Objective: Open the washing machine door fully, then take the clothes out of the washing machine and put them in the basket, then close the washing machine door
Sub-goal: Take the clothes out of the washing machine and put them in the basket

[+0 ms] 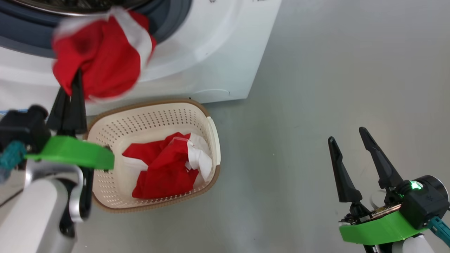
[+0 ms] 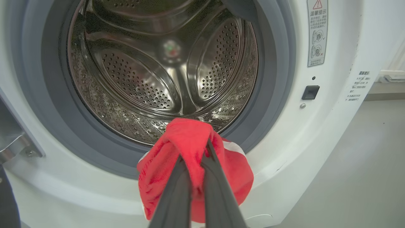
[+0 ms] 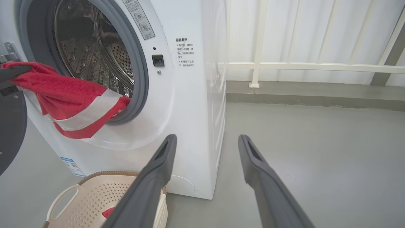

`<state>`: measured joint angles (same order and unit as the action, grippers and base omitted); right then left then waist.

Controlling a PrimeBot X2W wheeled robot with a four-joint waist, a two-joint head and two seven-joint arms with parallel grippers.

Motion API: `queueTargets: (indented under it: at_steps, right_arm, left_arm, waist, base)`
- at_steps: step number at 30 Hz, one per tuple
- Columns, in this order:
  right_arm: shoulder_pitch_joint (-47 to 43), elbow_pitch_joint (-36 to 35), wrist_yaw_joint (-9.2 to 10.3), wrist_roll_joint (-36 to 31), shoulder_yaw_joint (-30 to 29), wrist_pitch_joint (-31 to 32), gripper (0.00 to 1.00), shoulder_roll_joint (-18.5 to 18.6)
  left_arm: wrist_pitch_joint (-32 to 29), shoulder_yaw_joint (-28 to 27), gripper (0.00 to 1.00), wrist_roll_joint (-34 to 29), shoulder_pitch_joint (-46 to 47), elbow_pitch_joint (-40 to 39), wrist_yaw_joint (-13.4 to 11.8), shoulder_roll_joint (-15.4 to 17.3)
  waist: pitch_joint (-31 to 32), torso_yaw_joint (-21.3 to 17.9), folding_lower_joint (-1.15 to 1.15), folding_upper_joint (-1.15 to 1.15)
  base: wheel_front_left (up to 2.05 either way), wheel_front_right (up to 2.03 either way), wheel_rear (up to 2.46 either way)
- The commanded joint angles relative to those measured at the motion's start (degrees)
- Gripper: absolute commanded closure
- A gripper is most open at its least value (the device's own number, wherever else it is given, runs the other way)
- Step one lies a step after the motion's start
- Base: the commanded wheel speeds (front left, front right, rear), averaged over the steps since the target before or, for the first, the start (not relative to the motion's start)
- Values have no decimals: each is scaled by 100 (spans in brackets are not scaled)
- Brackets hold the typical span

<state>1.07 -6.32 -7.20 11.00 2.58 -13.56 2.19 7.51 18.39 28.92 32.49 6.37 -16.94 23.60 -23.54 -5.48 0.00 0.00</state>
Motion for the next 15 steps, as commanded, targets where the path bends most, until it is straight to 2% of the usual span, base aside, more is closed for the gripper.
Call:
queueTargets:
  at_steps: [1,15]
  right_arm:
    - [-137,-157,-29,40,104,19,0,68]
    - [-254,-236,-29,74,69,77,0,68]
  left_arm:
    - [-17,-241,100,-43,-154,-324,-127,271]
    - [-286,-269,100,-226,-1022,-1674,-710,460]
  waist:
    - [170,91,0,0]
    - [465,150,0,0]
  base:
    - [0,0,0]
    - [0,0,0]
